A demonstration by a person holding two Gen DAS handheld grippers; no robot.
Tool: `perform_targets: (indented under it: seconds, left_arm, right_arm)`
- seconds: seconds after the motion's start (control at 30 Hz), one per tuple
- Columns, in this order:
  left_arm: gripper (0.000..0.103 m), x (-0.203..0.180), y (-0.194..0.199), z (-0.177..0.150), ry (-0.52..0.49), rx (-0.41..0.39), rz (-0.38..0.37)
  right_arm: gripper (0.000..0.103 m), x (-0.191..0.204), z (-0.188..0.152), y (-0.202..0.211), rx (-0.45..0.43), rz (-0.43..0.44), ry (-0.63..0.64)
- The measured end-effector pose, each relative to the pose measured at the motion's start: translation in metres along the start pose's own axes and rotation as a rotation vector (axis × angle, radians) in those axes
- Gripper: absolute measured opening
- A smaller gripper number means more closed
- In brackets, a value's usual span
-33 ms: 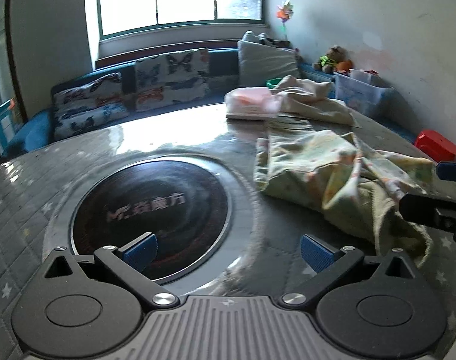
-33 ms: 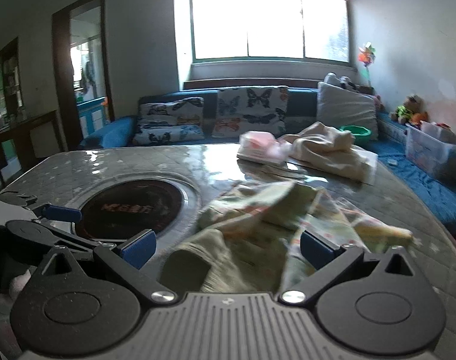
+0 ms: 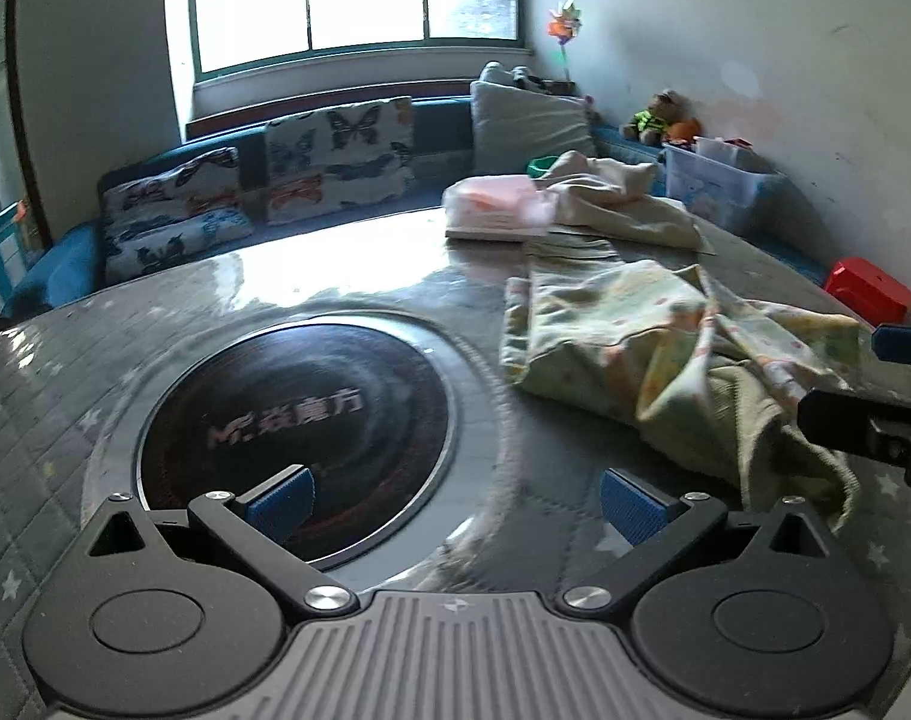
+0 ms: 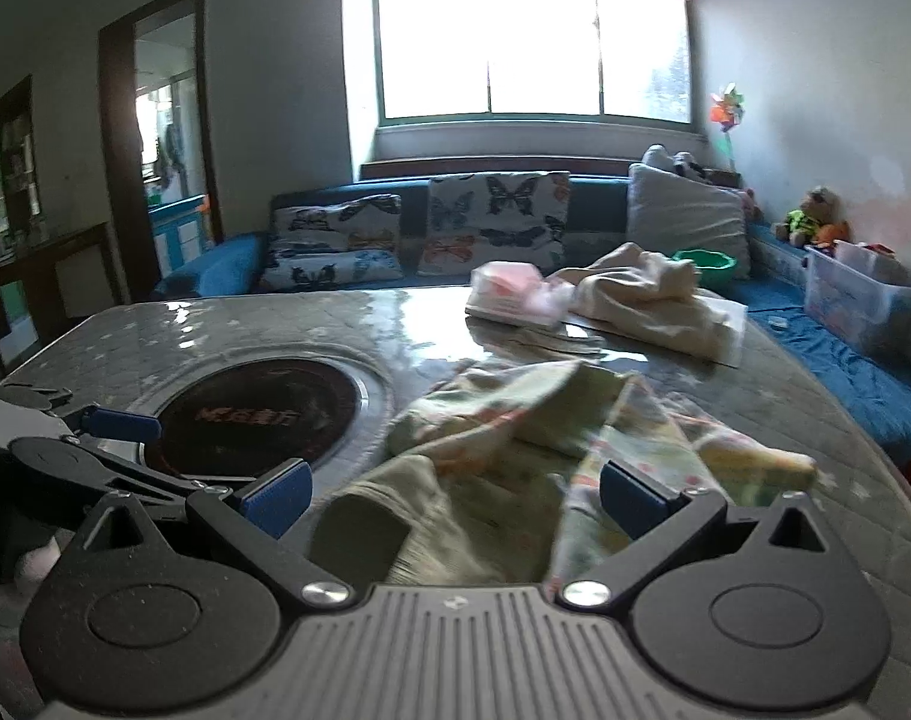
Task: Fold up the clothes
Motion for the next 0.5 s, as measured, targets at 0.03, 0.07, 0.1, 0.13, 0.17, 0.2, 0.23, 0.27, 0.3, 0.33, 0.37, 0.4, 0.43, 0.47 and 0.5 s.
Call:
perform_targets:
  seconds: [0.03,0.07,0.1,0.13,0.17,0.2,0.23,0.27,0.3,0.33,0.37,0.4,0.43,0.47,0.5]
  left_arm:
    - [0.103,0.0,0.0,0.0,0.0,-0.001,0.002]
    - [0.103,-0.001,0.001,0.0,0.0,-0.003,0.004]
    - [0.103,-0.002,0.0,0.001,0.003,0.0,-0.001]
    - [0.103,-0.014,-0.002,0.004,-0.027,0.008,0.001]
    - [0.103,-0.019,-0.002,0.005,-0.028,0.011,-0.01]
    - [0.103,-0.02,0.0,0.007,-0.016,0.012,-0.026]
    - [0.103,-0.022,0.001,0.009,-0.005,0.013,-0.042]
    - [0.103,-0.022,0.0,0.011,-0.002,0.016,-0.056]
    - [0.103,-0.024,0.001,0.014,-0.008,0.014,-0.063]
    - [0.103,-0.021,0.0,0.015,-0.005,0.009,-0.076]
    - [0.103,-0.021,-0.001,0.017,-0.003,0.006,-0.08]
    - [0.103,-0.022,-0.001,0.018,-0.004,0.003,-0.082]
    - [0.103,-0.023,-0.001,0.019,-0.005,0.0,-0.084]
    - [0.103,-0.024,0.0,0.021,-0.006,-0.003,-0.086]
    - [0.103,-0.026,0.0,0.022,-0.008,-0.005,-0.087]
  right_arm:
    - [0.103,-0.001,0.0,0.001,0.001,-0.005,0.003]
    - [0.103,-0.002,0.0,0.002,0.003,-0.009,0.006]
    - [0.103,-0.004,0.0,0.003,0.004,-0.014,0.008]
    - [0.103,-0.005,0.0,0.004,0.006,-0.018,0.011]
    - [0.103,-0.006,0.0,0.004,0.007,-0.023,0.014]
    - [0.103,-0.007,0.0,0.005,0.009,-0.027,0.017]
    - [0.103,-0.009,-0.001,0.006,0.01,-0.032,0.019]
    - [0.103,-0.01,-0.001,0.007,0.012,-0.037,0.022]
    - [0.103,-0.011,-0.001,0.008,0.013,-0.041,0.025]
    - [0.103,-0.012,-0.001,0.009,0.015,-0.046,0.028]
    - [0.103,-0.014,-0.001,0.01,0.016,-0.05,0.031]
    - [0.103,-0.015,-0.001,0.011,0.018,-0.055,0.033]
    - [0.103,-0.016,-0.001,0.012,0.019,-0.059,0.036]
    - [0.103,-0.017,-0.001,0.012,0.021,-0.064,0.039]
    - [0.103,-0.019,-0.001,0.013,0.022,-0.069,0.042]
Point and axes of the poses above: each gripper's, at about its wrist camera, not at the fingertips, and y roughly against the way its jaws point, x to its left, z to its top, the point moved 1 cm from there along -y, roughly the way its jaws point, and after that the axes turned 12 degrees about -x, right-handed, at the moved point
